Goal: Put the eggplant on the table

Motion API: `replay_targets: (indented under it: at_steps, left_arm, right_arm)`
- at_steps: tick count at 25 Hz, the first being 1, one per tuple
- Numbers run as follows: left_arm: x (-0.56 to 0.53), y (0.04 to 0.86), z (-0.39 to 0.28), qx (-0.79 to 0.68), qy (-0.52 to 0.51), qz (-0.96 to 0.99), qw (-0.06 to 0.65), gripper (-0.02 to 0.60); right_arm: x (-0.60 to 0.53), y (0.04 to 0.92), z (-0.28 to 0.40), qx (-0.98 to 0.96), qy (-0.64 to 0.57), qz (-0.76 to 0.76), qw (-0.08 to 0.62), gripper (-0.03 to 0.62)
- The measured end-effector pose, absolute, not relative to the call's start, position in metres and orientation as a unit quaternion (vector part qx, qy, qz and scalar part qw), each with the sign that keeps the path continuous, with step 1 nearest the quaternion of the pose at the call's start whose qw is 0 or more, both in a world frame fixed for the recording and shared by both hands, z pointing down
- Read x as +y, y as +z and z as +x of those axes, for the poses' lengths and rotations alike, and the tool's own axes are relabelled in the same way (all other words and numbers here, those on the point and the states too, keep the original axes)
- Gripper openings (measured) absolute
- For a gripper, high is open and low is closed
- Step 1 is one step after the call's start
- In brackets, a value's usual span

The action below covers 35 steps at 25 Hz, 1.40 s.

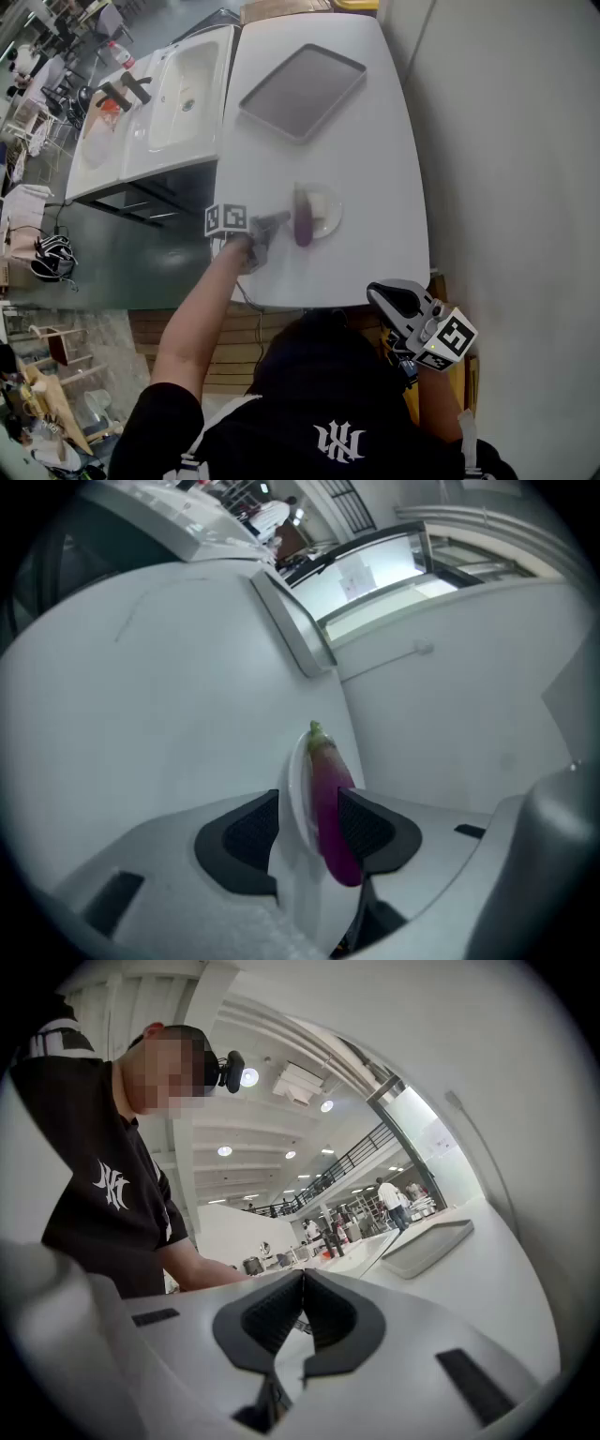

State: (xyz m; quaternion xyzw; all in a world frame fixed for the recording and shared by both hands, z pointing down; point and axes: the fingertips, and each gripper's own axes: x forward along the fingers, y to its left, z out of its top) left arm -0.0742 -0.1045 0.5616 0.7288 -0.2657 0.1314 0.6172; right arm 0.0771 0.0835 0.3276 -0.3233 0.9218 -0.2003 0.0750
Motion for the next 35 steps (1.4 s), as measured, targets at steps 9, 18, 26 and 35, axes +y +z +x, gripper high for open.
replay_targets:
  at_steps: [9, 18, 26, 35]
  left_arm:
    - [-0.102, 0.563, -0.048, -0.227, 0.133, 0.701, 0.663, 0.020]
    - [-0.002, 0.510, -0.062, -0.182, -0.043, 0.674, 0.715, 0.017]
    - [0.049, 0.481, -0.069, -0.132, -0.149, 0.696, 0.690, 0.017]
    - [0.090, 0.400, -0.047, -0.056, -0.217, 0.717, 0.660, 0.017]
  right_arm:
    - [0.046, 0.325, 0.107, 0.909, -0.223, -0.330, 0.120, 0.006]
    - [0.043, 0.374, 0.120, 0.895, -0.323, -0.293, 0.094, 0.120]
    - [0.064, 0.450, 0.095, 0.863, -0.429, -0.266, 0.039, 0.120]
    - [0.090, 0.431, 0.112, 0.791, -0.551, -0.234, 0.125, 0.121]
